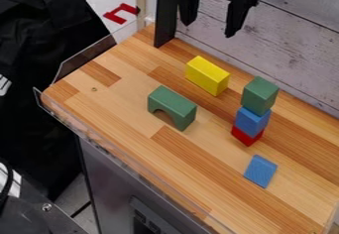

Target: Put the yellow block on top of the green arch

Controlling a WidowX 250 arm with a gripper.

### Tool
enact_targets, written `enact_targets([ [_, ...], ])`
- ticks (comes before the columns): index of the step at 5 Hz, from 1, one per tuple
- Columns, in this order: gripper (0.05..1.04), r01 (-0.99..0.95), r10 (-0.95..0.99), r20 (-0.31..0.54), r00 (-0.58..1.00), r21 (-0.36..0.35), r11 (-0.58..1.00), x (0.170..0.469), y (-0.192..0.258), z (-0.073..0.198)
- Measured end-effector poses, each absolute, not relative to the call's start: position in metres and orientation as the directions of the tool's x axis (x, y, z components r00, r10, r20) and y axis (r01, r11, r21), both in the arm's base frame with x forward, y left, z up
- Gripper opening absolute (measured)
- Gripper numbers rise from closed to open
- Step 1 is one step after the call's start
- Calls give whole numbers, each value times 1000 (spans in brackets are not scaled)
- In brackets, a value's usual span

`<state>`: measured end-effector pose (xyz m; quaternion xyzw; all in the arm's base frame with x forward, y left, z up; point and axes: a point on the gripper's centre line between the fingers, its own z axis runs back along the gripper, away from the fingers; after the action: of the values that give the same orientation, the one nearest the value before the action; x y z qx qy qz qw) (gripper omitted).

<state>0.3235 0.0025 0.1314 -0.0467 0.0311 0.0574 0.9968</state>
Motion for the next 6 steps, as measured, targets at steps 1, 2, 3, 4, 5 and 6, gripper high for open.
enact_targets([
  [1,1001,-127,118,-108,987,-86,988,321,2,119],
  [2,1001,-321,315,-74,946,-83,944,322,1,109],
  [3,1001,-357,350,-75,934,-133,925,326,-5,112],
  [4,1001,-479,476,-62,877,-170,861,333,1,112],
  [5,1001,-550,545,-86,834,-59,833,338,10,97],
  [6,1001,-592,590,-72,804,-4,806,345,12,93],
])
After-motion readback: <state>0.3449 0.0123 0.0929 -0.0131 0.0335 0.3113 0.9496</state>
